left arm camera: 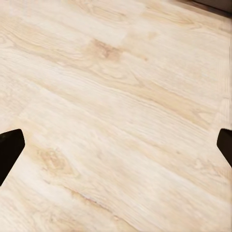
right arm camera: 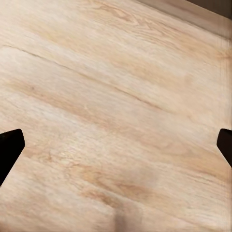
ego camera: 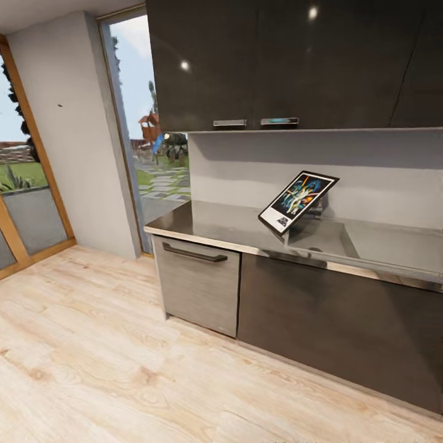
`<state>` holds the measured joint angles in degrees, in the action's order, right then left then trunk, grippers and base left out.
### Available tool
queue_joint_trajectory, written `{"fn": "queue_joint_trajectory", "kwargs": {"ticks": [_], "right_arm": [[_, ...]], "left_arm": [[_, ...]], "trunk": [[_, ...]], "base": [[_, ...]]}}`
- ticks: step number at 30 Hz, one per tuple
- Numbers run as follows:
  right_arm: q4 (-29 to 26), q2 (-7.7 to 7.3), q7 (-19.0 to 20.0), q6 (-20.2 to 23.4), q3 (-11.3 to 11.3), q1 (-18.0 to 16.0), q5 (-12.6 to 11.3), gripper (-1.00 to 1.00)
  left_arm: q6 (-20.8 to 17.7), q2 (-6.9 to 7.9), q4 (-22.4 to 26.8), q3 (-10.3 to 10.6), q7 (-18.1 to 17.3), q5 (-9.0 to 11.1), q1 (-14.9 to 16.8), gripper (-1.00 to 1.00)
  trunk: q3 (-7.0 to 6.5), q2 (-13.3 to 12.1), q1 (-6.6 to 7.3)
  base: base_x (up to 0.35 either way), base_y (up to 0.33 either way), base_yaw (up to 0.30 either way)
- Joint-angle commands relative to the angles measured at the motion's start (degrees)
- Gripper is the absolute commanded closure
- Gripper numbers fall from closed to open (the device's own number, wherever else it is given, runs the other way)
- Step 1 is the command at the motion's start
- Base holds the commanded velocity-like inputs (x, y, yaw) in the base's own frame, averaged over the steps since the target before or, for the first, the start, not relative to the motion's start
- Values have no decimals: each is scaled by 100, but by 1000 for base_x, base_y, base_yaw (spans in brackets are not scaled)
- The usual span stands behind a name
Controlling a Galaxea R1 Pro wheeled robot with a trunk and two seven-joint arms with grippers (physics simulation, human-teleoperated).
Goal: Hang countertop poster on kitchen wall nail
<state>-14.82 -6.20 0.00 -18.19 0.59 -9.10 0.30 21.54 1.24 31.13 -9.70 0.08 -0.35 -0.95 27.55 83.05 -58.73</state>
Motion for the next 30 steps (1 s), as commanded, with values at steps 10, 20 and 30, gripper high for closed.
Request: {"fn": "queue_joint_trajectory", "kwargs": {"ticks": [10,20,30], "right_arm": [[-764,19,57,-30,0,6,-26,-100],[-3325,151,303,475,-2,22,-79,-100],[-6167,160,319,2927,-53,-20,-686,-100]], "left_arm": [[8,-15,8,26,1,0,-2,-100],[8,-18,7,26,-7,0,-2,-100],[2,-19,7,29,-7,3,-2,-100]], "trunk": [[5,3,0],[5,3,0],[5,3,0]], "base": [[1,0,-30],[0,0,0],[0,0,0]]}}
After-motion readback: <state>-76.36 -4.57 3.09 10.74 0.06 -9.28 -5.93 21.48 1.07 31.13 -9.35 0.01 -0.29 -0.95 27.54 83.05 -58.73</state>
